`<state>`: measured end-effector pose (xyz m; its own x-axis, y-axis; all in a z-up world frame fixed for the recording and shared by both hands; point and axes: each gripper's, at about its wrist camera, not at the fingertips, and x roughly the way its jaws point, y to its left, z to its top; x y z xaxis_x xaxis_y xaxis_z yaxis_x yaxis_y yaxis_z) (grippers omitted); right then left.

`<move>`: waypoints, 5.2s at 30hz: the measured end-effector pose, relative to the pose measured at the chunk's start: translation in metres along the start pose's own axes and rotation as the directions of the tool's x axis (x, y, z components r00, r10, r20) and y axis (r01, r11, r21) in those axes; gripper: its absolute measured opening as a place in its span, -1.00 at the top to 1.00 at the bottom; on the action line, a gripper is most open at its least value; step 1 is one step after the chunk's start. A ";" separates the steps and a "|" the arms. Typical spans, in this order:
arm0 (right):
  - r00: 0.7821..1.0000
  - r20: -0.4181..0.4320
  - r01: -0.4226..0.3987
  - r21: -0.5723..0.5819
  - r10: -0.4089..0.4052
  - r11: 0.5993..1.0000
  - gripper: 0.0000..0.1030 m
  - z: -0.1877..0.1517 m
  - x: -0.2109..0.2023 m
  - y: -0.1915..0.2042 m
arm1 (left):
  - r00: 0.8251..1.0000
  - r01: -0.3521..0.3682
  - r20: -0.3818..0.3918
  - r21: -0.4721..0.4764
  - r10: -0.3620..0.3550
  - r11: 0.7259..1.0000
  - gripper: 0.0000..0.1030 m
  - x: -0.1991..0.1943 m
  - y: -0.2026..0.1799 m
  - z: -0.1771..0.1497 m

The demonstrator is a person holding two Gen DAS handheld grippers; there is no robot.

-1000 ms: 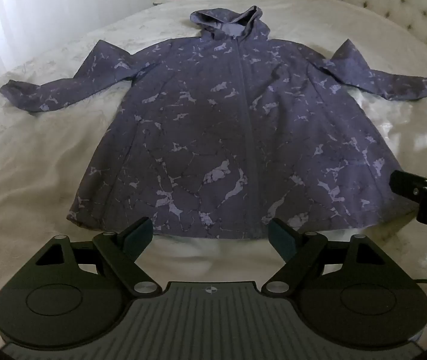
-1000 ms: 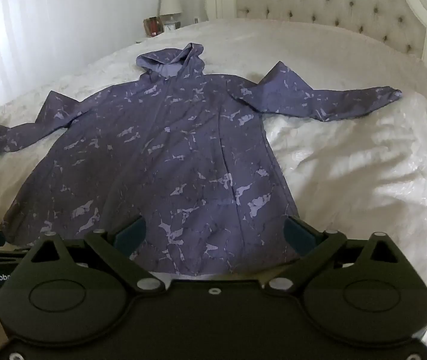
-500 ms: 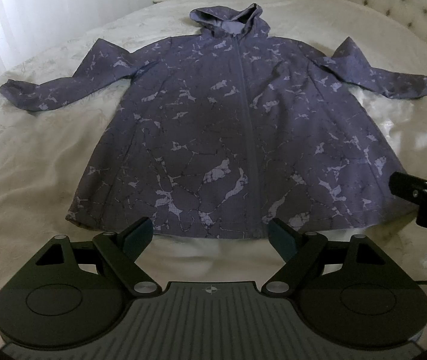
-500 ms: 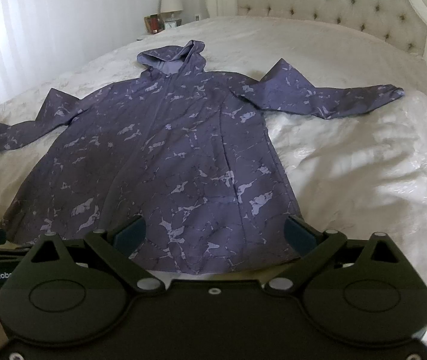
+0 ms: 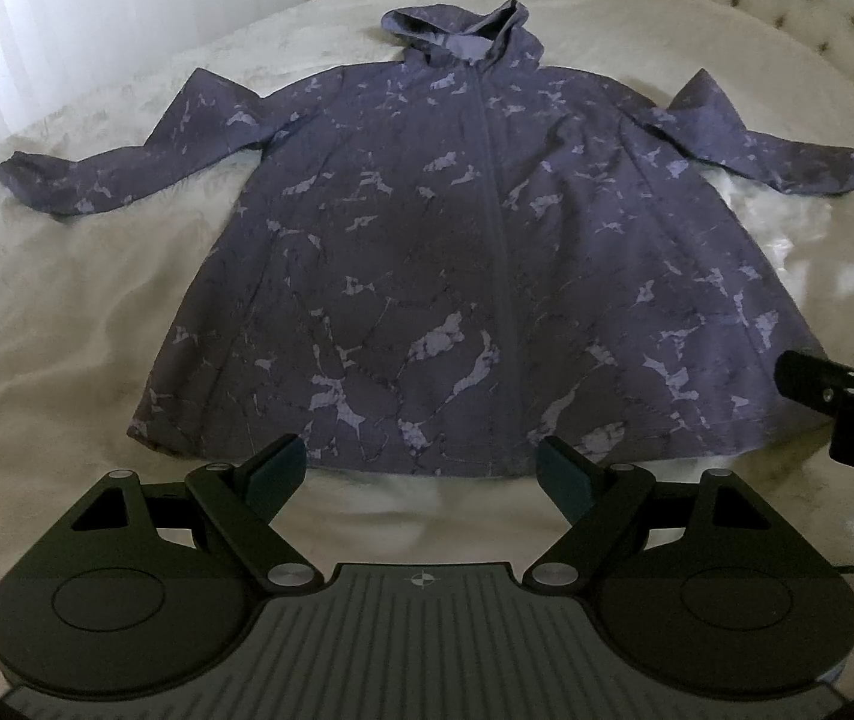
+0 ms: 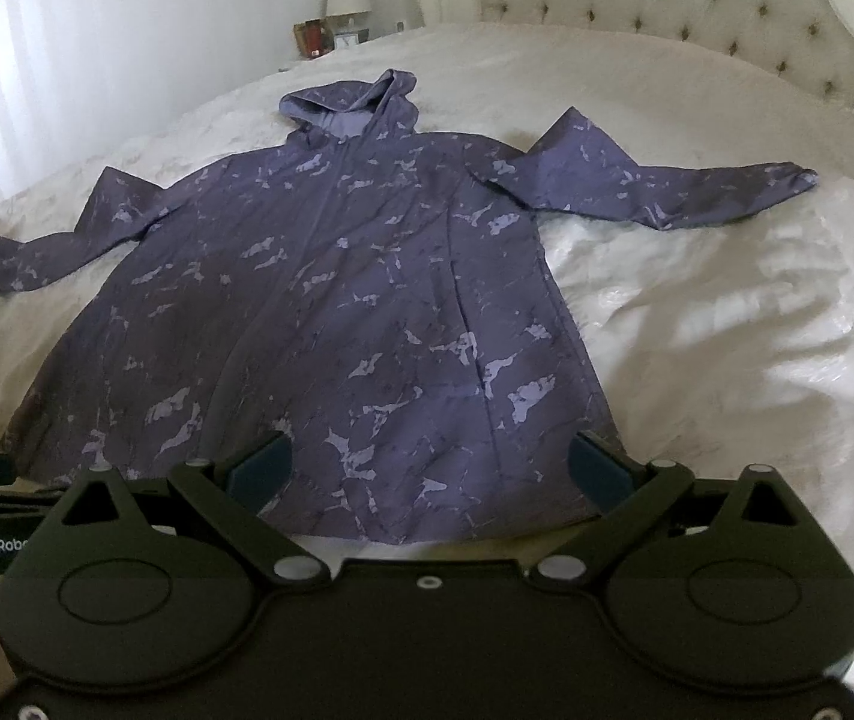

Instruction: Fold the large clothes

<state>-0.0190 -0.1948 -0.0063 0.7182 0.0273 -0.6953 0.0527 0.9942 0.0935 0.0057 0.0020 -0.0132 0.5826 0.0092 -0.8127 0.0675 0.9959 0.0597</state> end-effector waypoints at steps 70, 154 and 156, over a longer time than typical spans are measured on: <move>0.937 0.010 0.273 0.599 -0.348 0.753 0.20 0.195 0.200 -0.362 | 0.987 0.130 0.088 0.032 -0.132 0.991 -0.99 0.220 0.073 0.164; 0.937 0.170 -0.315 0.031 0.305 0.949 -0.66 0.193 0.281 -0.098 | 0.981 0.102 0.162 0.020 -0.104 0.995 -1.00 0.267 0.104 0.210; 0.935 0.113 -0.342 0.041 0.335 0.939 -0.66 0.181 0.295 -0.098 | 0.981 0.105 0.162 0.020 -0.107 0.994 -1.00 0.266 0.105 0.210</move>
<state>0.3133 -0.3028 -0.0915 0.7680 0.3471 -0.5383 -0.1671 0.9199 0.3547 0.3379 0.0903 -0.1019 0.6958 -0.1118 -0.7095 0.1440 0.9895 -0.0146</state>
